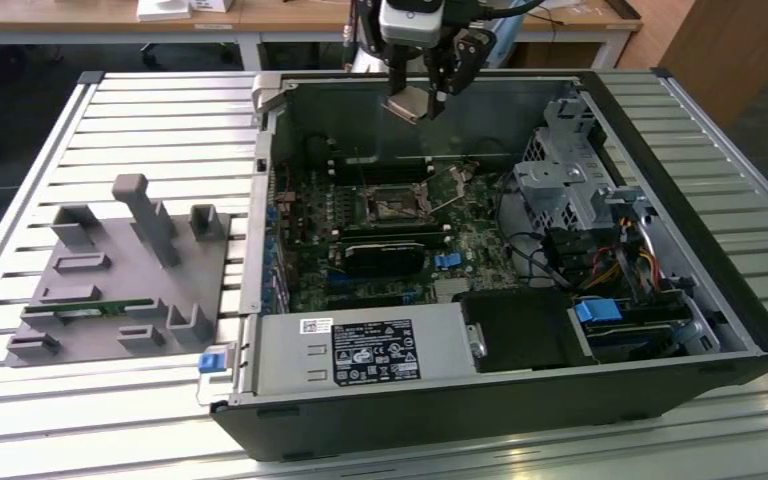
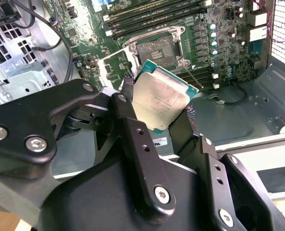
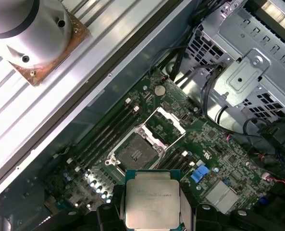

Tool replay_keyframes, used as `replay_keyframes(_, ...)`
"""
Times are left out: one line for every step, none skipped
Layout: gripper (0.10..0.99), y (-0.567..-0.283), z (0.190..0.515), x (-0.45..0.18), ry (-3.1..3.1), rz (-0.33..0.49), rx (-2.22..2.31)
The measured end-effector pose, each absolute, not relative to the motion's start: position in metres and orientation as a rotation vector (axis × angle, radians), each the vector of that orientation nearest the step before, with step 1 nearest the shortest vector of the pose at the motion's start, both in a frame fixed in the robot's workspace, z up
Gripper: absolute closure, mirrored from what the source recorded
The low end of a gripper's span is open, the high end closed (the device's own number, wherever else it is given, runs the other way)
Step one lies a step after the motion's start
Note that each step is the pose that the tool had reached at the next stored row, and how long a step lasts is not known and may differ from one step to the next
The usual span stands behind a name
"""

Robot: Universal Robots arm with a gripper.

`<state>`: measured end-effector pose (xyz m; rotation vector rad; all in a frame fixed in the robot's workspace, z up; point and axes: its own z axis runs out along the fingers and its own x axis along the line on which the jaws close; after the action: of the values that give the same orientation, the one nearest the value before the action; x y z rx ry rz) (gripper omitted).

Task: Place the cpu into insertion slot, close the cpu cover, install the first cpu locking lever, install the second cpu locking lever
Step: 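Place the cpu into insertion slot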

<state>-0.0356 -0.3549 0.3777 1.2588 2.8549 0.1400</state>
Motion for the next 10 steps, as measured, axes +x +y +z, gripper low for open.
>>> replay_keyframes(0.545,-0.3549,0.3777,-0.0356,2.853,0.140,1.264)
replay_keyframes(0.545,-0.3549,0.3777,-0.0356,2.850,0.140,1.269)
replay_keyframes(0.545,-0.3549,0.3777,-0.0356,2.848,0.140,1.273)
replay_keyframes(0.545,-0.3549,0.3777,-0.0356,2.846,0.140,1.278)
replay_keyframes(0.545,-0.3549,0.3777,-0.0356,2.844,0.140,1.282)
replay_keyframes(0.545,-0.3549,0.3777,-0.0356,2.842,0.140,1.286)
replay_keyframes(0.545,-0.3549,0.3777,-0.0356,2.840,0.140,1.291)
replay_keyframes(0.545,-0.3549,0.3777,-0.0356,2.837,0.140,1.295)
replay_keyframes(0.545,-0.3549,0.3777,-0.0356,2.835,0.139,1.300)
replay_keyframes(0.545,-0.3549,0.3777,-0.0356,2.833,0.139,1.304)
